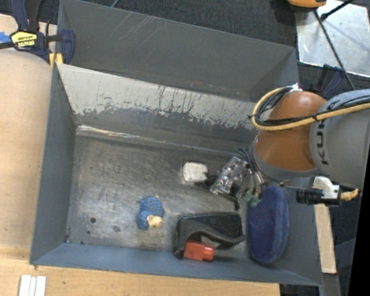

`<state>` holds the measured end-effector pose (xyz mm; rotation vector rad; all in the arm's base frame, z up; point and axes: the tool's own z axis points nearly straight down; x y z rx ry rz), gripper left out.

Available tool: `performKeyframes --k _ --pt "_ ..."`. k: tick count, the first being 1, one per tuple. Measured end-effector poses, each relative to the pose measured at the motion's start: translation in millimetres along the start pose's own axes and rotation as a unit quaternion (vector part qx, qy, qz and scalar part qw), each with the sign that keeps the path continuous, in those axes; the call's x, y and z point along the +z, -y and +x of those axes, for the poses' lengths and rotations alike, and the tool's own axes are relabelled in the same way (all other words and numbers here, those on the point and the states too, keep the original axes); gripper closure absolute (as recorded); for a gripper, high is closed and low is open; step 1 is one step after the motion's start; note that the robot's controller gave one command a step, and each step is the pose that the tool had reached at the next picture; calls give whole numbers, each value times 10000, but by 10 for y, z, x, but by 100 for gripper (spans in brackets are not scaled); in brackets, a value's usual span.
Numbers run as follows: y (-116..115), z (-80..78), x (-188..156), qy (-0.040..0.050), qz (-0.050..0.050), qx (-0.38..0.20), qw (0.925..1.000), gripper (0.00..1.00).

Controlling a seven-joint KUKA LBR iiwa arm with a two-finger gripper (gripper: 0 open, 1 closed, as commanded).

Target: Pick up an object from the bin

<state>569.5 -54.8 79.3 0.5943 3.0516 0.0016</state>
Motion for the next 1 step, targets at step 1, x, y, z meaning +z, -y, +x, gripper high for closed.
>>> performKeyframes --k 1 --pt "23 68 -1515 -103 22 195 9998 100"
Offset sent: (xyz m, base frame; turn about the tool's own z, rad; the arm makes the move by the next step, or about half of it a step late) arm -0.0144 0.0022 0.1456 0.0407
